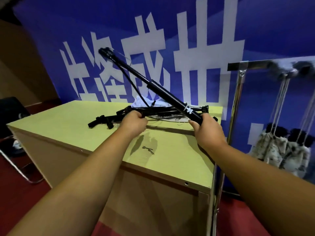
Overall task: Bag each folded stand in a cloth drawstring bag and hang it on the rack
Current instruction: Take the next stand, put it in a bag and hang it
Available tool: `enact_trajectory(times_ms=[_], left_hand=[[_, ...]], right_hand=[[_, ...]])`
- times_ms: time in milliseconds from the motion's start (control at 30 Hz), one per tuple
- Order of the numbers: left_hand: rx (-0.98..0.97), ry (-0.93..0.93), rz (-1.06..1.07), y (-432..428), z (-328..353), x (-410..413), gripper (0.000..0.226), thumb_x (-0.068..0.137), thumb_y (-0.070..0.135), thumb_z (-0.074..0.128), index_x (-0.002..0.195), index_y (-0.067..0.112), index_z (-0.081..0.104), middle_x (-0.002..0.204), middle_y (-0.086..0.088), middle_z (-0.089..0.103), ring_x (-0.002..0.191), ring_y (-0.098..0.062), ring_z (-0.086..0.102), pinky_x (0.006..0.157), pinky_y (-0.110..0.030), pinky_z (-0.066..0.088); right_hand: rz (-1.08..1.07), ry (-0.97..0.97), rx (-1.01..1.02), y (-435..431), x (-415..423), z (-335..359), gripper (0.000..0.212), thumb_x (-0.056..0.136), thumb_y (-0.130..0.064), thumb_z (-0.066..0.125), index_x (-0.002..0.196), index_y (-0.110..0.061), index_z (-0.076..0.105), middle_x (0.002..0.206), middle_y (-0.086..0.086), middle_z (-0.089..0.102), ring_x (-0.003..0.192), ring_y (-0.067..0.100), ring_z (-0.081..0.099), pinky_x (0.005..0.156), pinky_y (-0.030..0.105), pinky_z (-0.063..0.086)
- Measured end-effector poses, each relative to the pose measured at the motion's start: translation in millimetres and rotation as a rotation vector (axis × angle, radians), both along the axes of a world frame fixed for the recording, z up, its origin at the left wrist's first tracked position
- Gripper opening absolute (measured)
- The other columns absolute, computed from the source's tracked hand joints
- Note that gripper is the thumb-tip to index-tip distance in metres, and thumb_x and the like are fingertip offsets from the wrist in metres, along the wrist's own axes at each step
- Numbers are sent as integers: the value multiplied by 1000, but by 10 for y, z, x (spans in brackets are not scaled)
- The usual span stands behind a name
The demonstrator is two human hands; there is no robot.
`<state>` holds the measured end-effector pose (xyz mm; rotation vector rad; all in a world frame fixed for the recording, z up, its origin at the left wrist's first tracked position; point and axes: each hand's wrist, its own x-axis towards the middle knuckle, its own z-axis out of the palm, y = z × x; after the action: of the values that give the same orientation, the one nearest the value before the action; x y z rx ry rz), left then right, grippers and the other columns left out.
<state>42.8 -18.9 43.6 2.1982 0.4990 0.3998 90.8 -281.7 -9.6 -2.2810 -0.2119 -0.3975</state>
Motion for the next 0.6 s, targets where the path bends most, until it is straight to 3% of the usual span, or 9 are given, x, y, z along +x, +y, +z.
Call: enact_trajectory(times_ms=[100, 167, 233, 300, 367, 467, 600], left_hand=[[-88, 39, -112, -9, -76, 183, 69, 85, 38, 70, 148, 25, 45, 103, -7, 76, 97, -27, 76, 94, -50, 62], [-154, 26, -167, -100, -88, 303, 84, 85, 42, 73, 158, 28, 35, 110, -2, 74, 101, -27, 76, 97, -51, 61], [-220, 4, -217, -239, -81, 427, 79, 92, 37, 73, 160, 31, 33, 115, 0, 70, 103, -28, 75, 96, -49, 62], [-266, -36, -250, -389, -54, 556, 65, 102, 24, 68, 158, 30, 36, 113, 1, 68, 93, -25, 71, 80, -38, 59], [-235, -111, -223, -490, -18, 686, 35, 104, 16, 63, 135, 30, 54, 110, -4, 71, 83, -24, 64, 69, -32, 50], [-244, -206, -166, -512, 22, 779, 11, 104, 18, 63, 101, 29, 65, 105, -8, 74, 83, -27, 62, 69, -28, 52], [-197, -222, -208, -612, 126, 596, 11, 105, 30, 65, 103, 23, 74, 100, -3, 77, 88, -25, 70, 79, -32, 55]], right_hand=[[6, 39, 98, -22, -121, 87, 43, 104, -64, 52, 122, -26, 53, 95, -2, 65, 85, 23, 67, 71, 50, 61], [12, 54, 141, -22, -160, 123, 42, 104, -63, 52, 124, -26, 53, 94, -1, 66, 82, 21, 68, 66, 45, 60], [35, 60, 169, -6, -182, 162, 42, 105, -61, 52, 127, -25, 53, 97, -2, 67, 82, 19, 68, 62, 38, 56], [51, 62, 209, 8, -175, 203, 44, 106, -62, 51, 126, -23, 54, 97, -1, 67, 81, 17, 67, 60, 35, 52], [54, 62, 257, 20, -154, 243, 45, 106, -62, 52, 123, -21, 56, 95, 1, 67, 77, 17, 66, 56, 34, 49], [66, 85, 321, 45, -140, 280, 44, 106, -60, 53, 122, -19, 58, 93, 3, 67, 73, 17, 65, 54, 30, 44], [102, 100, 372, 59, -161, 290, 45, 107, -61, 51, 123, -20, 57, 92, 4, 68, 74, 18, 65, 57, 32, 46]])
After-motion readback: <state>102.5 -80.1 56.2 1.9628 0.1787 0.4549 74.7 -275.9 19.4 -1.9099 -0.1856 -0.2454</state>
